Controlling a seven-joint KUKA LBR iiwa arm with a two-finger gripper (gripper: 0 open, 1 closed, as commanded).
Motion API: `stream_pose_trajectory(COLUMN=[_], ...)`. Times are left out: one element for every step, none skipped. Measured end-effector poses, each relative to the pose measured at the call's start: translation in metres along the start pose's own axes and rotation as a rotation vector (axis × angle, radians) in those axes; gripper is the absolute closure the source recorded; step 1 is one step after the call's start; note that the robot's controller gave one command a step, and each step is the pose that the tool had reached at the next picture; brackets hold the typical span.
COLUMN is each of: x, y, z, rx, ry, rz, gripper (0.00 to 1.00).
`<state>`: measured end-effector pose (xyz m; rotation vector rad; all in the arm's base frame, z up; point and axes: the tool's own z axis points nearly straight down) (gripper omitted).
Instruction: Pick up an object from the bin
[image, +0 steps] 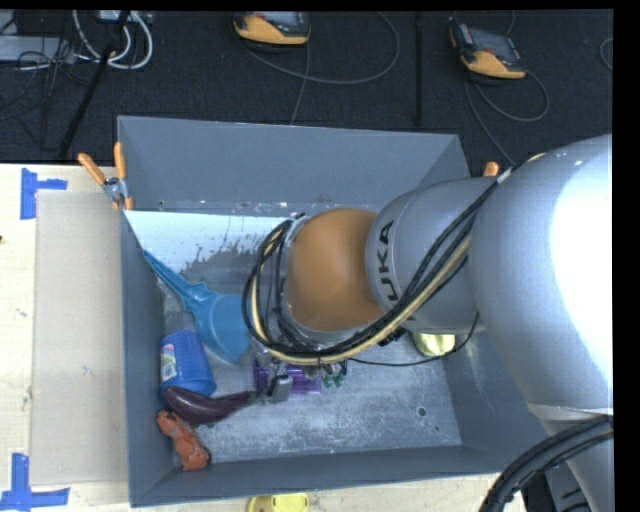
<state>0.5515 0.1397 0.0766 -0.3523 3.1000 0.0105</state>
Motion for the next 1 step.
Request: stream_pose_trajectory(x=[-0.0245], y=[0.0154], z=[-0.1416], rx=[0.004], ry=[0.019], rz=[0.061], gripper=[1.0])
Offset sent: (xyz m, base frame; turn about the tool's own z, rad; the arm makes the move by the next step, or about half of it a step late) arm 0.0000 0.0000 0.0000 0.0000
